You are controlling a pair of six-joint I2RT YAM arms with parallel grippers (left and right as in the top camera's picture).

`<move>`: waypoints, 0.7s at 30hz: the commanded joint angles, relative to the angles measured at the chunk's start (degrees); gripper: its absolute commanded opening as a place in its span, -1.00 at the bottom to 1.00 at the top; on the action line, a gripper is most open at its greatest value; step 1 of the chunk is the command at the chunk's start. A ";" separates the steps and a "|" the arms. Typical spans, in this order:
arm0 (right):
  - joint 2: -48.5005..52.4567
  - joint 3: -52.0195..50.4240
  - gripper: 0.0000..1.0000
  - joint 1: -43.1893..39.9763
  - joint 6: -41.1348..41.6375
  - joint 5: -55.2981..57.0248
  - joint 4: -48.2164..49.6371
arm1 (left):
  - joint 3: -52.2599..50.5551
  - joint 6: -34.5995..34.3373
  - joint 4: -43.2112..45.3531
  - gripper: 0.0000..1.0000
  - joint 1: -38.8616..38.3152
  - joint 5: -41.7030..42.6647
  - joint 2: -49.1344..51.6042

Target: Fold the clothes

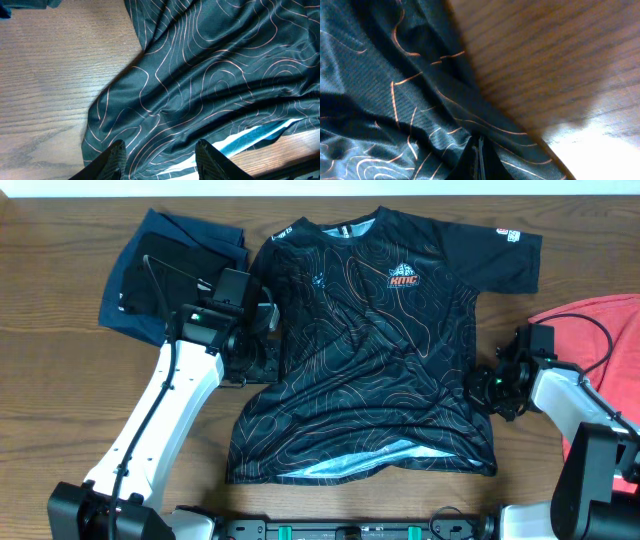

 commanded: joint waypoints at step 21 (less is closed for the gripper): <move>8.68 27.15 -0.67 -20.72 -5.09 8.46 -17.27 | -0.35 3.39 8.11 0.29 -0.02 -0.37 1.05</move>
